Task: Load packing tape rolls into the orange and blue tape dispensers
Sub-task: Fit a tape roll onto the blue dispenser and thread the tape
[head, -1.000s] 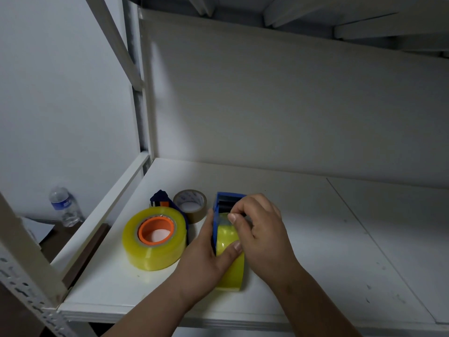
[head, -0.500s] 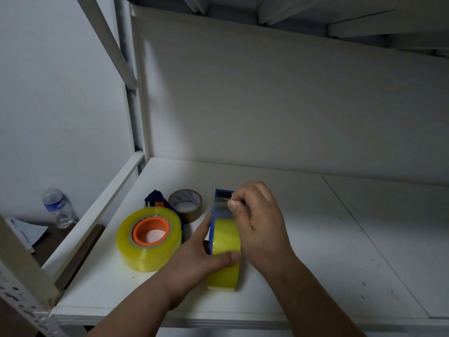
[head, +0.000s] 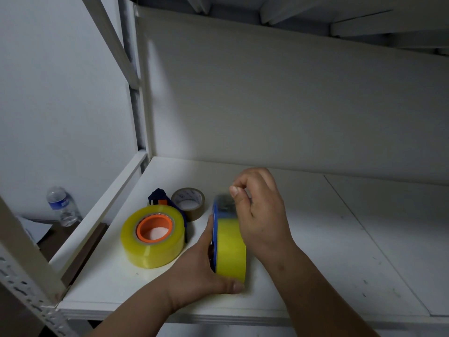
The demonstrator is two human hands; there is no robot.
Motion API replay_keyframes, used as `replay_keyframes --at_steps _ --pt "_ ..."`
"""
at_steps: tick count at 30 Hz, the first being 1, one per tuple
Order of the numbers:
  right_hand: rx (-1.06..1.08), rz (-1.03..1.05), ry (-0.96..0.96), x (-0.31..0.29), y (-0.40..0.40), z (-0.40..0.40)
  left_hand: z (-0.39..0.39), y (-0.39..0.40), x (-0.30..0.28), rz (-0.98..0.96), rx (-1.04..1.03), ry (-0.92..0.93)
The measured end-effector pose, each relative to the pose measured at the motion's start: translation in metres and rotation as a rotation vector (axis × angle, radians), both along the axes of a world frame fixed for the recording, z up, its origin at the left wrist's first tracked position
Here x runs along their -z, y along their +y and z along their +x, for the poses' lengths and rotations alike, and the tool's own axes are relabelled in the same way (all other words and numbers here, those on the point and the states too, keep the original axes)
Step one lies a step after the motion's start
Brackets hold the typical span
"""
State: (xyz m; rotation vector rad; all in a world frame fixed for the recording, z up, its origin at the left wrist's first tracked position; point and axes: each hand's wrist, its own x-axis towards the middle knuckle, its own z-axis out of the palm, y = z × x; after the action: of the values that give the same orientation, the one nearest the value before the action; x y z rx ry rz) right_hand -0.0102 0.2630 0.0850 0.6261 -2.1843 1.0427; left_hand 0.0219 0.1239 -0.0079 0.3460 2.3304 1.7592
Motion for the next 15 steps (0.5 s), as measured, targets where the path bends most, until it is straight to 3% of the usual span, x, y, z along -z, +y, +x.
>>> replay_keyframes --at_steps 5,15 --pt "-0.012 -0.037 0.068 -0.017 0.001 -0.004 0.001 0.000 -0.001 -0.027 -0.018 0.030" --pt "0.002 -0.042 0.026 -0.023 0.006 -0.013 0.007 0.004 0.005 0.108 -0.093 0.065"
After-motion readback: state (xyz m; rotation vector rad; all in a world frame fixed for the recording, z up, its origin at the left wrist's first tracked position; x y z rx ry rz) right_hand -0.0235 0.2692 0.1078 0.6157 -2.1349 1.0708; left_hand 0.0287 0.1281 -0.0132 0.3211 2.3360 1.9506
